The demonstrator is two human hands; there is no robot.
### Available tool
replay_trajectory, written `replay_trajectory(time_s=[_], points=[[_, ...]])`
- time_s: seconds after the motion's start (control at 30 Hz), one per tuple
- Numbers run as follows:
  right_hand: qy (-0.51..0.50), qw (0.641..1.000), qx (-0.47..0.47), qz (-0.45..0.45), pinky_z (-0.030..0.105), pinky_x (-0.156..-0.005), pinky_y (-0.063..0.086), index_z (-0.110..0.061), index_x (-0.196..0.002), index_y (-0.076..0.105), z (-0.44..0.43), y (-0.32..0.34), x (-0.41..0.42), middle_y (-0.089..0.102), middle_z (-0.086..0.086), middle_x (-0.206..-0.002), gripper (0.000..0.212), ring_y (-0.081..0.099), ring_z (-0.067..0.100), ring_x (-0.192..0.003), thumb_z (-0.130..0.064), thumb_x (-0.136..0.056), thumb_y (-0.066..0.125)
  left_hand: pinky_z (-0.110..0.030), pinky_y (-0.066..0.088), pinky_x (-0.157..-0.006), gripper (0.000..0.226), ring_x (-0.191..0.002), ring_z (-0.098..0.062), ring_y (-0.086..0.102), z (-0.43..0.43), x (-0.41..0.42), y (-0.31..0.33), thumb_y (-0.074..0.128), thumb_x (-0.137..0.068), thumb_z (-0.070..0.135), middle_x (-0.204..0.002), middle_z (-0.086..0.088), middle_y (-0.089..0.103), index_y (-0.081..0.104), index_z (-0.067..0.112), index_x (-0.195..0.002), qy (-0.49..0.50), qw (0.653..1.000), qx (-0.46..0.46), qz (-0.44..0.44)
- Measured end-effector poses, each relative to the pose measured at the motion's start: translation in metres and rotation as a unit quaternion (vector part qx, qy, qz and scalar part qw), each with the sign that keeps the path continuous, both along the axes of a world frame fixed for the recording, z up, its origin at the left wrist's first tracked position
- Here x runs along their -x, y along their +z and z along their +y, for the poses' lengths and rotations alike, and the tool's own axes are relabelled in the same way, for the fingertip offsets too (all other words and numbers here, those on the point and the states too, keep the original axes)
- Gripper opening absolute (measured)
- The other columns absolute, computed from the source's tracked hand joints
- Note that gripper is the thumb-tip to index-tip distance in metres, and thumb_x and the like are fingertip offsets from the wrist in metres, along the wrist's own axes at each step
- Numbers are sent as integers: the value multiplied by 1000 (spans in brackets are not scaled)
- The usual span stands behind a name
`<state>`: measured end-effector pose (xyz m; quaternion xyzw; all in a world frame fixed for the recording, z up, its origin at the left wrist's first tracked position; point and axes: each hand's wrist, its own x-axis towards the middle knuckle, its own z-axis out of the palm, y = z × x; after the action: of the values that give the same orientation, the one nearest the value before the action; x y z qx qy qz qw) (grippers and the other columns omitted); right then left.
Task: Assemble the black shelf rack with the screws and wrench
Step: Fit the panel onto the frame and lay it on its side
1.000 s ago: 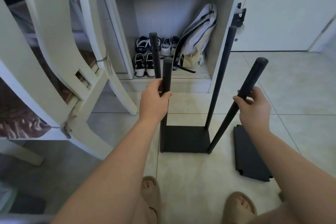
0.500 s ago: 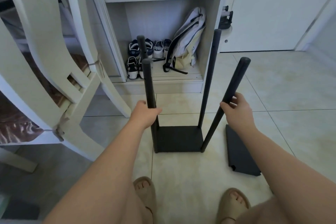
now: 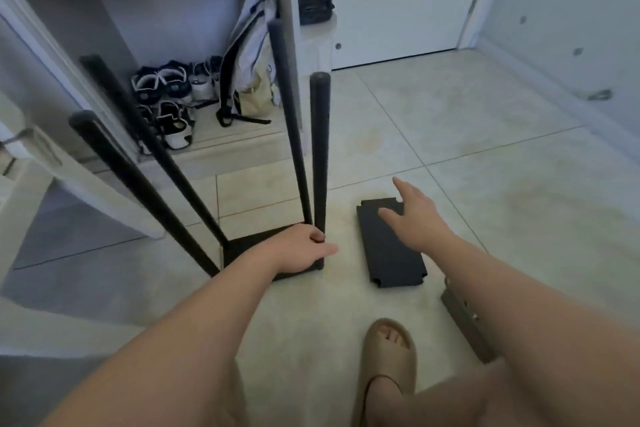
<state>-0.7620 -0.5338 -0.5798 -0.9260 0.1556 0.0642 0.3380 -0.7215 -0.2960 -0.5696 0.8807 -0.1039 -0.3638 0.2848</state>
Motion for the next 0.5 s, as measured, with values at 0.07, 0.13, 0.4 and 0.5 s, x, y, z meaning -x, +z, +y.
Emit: replay_trajectory(time_s=[0.07, 0.13, 0.4, 0.5], points=[[7, 998, 49, 43, 48, -124, 20, -25, -163, 12, -25, -19, 2, 14, 1, -169, 71, 9, 27, -155, -40, -104, 50, -32, 45, -103, 63, -116, -15, 60, -36, 4, -25, 62, -90, 53, -136, 0, 58, 50, 21, -142, -34, 999, 6, 25], [29, 988, 119, 91, 51, -122, 23, -28, -162, 7, -47, -38, 0, 9, -1, -170, 71, 6, 29, -155, -45, -105, 46, -34, 45, -105, 64, -120, -16, 57, -66, 5, -52, 61, -90, 55, -139, 0, 55, 48, 23, -144, -42, 998, 7, 47], [60, 968, 177, 167, 56, -118, 26, -34, -161, -3, -104, -134, -54, 2, -5, -170, 72, 1, 32, -156, -54, -104, 38, -36, 44, -104, 78, -127, -25, 52, -148, -29, -174, 64, -92, 50, -150, -7, 46, 32, 15, -153, 57, 990, 7, 128], [57, 963, 153, 214, 56, -119, 22, -35, -161, -7, -118, -184, -67, -2, -6, -171, 74, -2, 31, -157, -57, -104, 36, -32, 44, -98, 76, -120, -18, 53, -173, -44, -218, 65, -93, 45, -150, -6, 47, 30, 13, -153, 92, 987, 4, 133]])
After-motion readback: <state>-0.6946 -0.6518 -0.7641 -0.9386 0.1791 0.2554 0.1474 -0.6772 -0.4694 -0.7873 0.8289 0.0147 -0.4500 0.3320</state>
